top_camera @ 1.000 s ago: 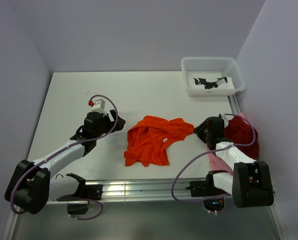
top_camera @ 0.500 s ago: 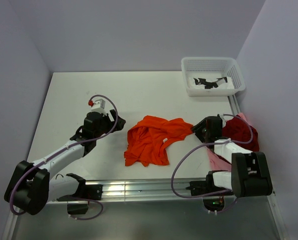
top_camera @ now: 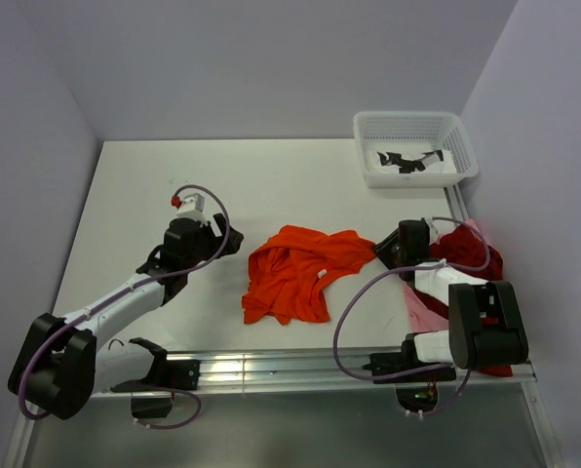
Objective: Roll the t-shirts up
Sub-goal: Flatten the tshirt
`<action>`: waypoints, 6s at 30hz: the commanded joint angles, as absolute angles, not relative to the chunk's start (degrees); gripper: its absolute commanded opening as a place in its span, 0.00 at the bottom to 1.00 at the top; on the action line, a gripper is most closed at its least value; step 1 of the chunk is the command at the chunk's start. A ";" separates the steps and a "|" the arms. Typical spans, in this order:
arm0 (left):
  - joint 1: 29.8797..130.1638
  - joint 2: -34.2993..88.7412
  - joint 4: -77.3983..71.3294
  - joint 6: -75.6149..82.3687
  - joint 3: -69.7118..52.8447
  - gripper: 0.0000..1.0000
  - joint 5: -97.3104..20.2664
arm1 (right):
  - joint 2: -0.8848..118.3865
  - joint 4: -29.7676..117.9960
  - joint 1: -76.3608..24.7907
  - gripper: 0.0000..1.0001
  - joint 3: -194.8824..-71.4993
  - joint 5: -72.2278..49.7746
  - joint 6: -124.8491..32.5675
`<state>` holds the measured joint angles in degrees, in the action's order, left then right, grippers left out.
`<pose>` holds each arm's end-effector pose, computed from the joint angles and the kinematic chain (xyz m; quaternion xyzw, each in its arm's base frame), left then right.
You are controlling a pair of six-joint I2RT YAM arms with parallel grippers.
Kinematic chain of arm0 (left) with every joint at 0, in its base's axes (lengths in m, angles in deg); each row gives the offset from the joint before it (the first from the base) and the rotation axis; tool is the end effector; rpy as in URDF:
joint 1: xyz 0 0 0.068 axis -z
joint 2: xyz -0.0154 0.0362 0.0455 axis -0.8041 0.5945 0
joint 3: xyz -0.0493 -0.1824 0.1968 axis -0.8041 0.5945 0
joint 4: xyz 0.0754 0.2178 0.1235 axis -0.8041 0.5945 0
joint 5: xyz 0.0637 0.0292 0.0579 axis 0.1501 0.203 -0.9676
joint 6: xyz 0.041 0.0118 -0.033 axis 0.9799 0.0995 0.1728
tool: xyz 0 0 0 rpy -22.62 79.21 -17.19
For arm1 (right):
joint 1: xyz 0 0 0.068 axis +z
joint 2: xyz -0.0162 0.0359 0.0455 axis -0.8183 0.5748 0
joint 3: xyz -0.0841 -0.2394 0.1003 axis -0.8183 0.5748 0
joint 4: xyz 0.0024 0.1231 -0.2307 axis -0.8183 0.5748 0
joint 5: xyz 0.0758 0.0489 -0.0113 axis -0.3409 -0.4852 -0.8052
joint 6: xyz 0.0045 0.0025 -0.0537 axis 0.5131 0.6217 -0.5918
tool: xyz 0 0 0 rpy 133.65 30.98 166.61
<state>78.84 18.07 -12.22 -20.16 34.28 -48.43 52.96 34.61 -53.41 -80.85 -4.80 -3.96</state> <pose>0.2218 -0.1036 0.2093 -0.0799 0.8419 -0.2580 0.4671 0.2311 0.0068 0.1378 0.3655 0.8413 0.1785 0.3559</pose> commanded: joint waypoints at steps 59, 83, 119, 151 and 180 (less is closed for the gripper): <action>89.56 51.57 -9.01 -12.64 10.12 0.65 -40.37 | 31.11 60.13 -47.44 0.00 -113.02 -7.01 -11.56; 92.36 30.05 22.78 -16.86 -1.03 0.00 -62.94 | 34.01 61.27 -49.20 0.00 -125.13 -13.86 -6.99; 111.35 7.44 27.88 -33.11 22.25 0.72 -67.34 | 25.92 56.71 -71.43 0.00 -105.38 -21.43 -4.70; 107.32 18.53 23.59 -31.10 19.70 0.75 -68.93 | -9.59 76.40 -71.35 0.09 -78.66 -11.84 -10.15; 103.80 31.78 11.37 -24.15 19.71 0.72 -55.22 | -1.33 65.32 -71.26 0.00 -74.17 -22.66 -11.56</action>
